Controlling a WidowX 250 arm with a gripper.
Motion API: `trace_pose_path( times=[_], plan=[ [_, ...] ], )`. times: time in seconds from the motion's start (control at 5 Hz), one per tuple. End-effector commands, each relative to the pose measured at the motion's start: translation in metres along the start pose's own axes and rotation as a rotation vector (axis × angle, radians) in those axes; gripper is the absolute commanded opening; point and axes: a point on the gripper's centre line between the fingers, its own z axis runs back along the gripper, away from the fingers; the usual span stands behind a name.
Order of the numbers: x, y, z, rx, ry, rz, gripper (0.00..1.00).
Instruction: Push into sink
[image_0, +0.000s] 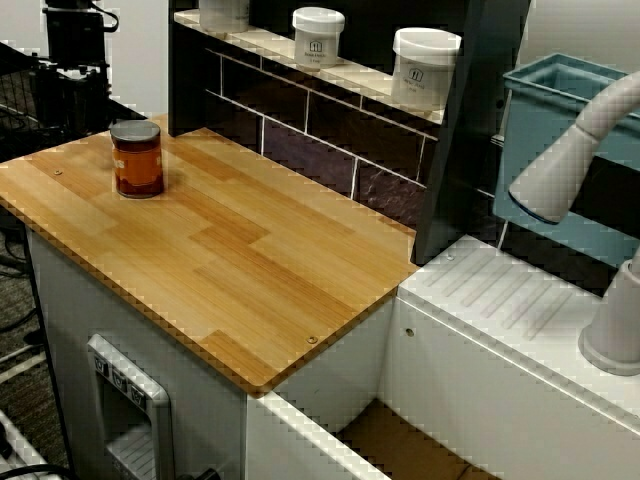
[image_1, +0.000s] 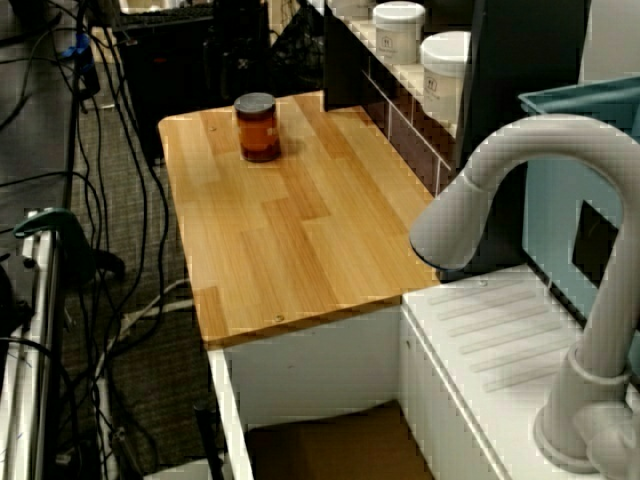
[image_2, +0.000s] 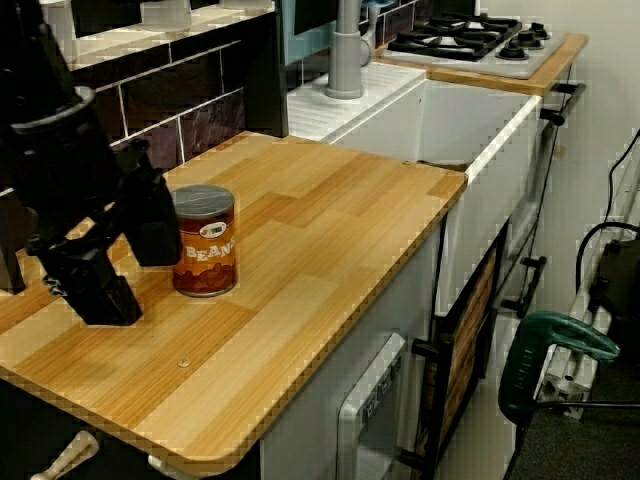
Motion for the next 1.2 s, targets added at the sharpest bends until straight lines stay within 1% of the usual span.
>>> trace_pose_path(
  times=[0.0, 0.2, 0.4, 0.6, 0.8, 1.0],
  plan=[
    [0.018, 0.0, 0.015, -0.005, -0.018, 0.039, 1.0],
    [0.013, -0.024, 0.008, -0.058, -0.006, -0.012, 1.0],
    [0.002, -0.069, -0.008, -0.109, 0.045, -0.104, 1.0],
    [-0.012, -0.116, -0.006, -0.134, 0.107, -0.267, 1.0],
    [-0.031, -0.16, -0.021, -0.13, 0.162, -0.376, 1.0],
    [-0.05, -0.203, -0.036, -0.132, 0.211, -0.444, 1.0]
  ],
)
